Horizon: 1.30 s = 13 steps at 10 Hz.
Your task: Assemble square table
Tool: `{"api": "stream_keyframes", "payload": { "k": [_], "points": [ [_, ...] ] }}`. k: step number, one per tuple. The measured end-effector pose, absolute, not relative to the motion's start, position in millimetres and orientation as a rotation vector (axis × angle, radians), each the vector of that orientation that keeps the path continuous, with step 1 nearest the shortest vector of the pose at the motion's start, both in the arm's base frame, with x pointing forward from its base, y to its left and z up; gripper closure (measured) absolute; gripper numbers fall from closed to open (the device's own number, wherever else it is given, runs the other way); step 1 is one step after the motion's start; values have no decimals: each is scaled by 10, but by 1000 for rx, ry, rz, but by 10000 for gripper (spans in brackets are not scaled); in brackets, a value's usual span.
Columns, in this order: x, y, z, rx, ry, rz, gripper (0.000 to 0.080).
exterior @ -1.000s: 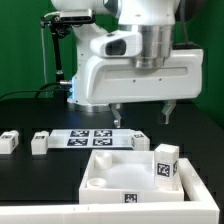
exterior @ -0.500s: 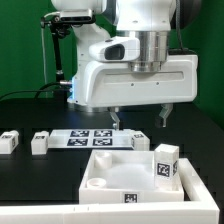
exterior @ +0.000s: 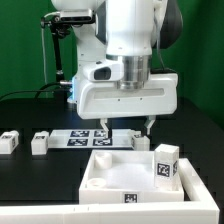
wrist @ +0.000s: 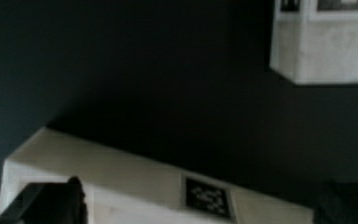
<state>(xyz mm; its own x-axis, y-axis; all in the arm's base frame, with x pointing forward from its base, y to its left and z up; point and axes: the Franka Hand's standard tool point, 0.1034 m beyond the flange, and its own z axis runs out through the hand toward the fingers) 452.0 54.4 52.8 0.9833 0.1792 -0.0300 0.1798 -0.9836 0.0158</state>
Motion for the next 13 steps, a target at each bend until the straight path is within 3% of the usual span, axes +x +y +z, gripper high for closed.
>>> {"api": "stream_keyframes", "payload": {
  "k": [2,5,11,13],
  "points": [
    [4539,545,525,3110,282,-35,151],
    [4334,699,469,3073,206,-435,151],
    [4286,760,480,2870,121,-988,151],
    [4403,812,435,2847,244,-1102,151]
  ]
}}
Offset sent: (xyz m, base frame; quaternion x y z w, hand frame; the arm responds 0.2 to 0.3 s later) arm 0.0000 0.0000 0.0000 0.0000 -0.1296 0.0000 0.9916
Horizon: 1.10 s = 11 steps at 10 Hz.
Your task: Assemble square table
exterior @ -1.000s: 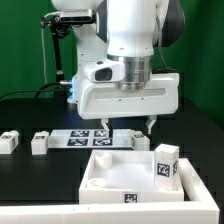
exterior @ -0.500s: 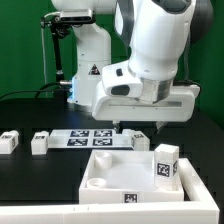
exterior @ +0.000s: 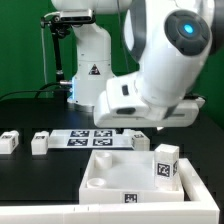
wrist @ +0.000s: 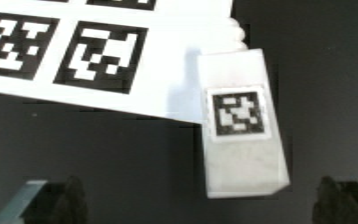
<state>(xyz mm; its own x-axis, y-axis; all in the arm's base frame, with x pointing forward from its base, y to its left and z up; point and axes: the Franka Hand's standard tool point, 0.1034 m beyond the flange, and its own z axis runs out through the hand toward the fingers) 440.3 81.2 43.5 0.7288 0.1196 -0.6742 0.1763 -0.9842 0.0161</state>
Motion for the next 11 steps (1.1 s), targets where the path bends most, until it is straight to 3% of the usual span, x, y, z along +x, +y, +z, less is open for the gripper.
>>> {"api": "stream_keyframes", "payload": {
  "k": [2,11],
  "points": [
    [4370,765,413,2775,224,-1282,151],
    [4200,871,138,2796,160,-1303,151]
  ]
}}
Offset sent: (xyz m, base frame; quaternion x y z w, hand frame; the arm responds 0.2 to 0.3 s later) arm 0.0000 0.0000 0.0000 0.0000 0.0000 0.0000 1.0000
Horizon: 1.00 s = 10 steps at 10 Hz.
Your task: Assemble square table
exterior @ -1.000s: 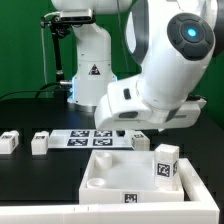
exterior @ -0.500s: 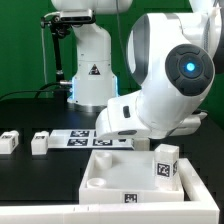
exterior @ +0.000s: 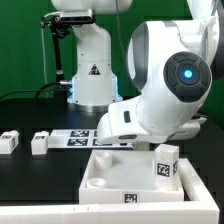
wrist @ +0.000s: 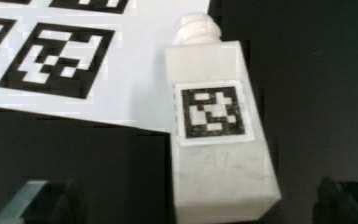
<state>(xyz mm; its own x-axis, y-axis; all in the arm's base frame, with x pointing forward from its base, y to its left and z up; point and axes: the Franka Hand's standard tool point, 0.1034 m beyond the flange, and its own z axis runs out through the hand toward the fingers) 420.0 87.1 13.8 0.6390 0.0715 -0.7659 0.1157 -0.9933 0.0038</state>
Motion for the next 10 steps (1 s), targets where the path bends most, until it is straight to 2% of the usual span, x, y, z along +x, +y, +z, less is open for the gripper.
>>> {"api": "stream_keyframes", "payload": {
  "k": [2,3,4,5,8,9,10],
  "points": [
    [4109,840,86,2781,144,-1326,180],
    [4085,835,75,2777,143,-1333,362],
    [4083,834,72,2776,143,-1334,362],
    [4085,835,72,2776,143,-1334,503],
    [4104,840,82,2779,144,-1329,509],
    [4132,834,137,2781,144,-1328,509],
    [4187,802,288,2774,155,-1333,509]
  ]
}}
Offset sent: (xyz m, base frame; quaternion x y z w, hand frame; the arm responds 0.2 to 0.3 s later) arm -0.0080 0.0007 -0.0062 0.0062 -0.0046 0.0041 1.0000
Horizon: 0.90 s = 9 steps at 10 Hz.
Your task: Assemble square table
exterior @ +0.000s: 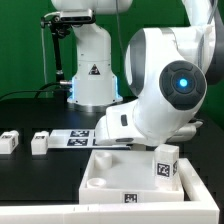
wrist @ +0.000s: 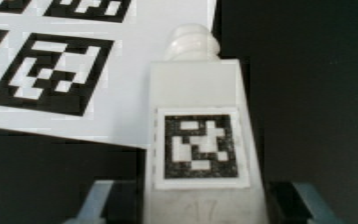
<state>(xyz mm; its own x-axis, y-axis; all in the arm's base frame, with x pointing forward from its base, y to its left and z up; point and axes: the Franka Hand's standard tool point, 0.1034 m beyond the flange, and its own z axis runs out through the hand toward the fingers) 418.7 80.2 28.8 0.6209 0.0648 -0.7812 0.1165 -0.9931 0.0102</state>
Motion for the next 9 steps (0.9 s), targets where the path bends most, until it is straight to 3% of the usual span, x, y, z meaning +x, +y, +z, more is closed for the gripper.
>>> {"api": "stream_keyframes", "payload": {
  "k": [3,4,7,8,9],
  "points": [
    [4445,629,901,2758,253,-1354,509],
    [4538,587,988,2746,261,-1331,509],
    [4572,598,895,2782,269,-1261,509],
    [4696,596,869,2852,296,-1115,509],
    [4787,503,934,2908,384,-1027,509]
  ]
}}
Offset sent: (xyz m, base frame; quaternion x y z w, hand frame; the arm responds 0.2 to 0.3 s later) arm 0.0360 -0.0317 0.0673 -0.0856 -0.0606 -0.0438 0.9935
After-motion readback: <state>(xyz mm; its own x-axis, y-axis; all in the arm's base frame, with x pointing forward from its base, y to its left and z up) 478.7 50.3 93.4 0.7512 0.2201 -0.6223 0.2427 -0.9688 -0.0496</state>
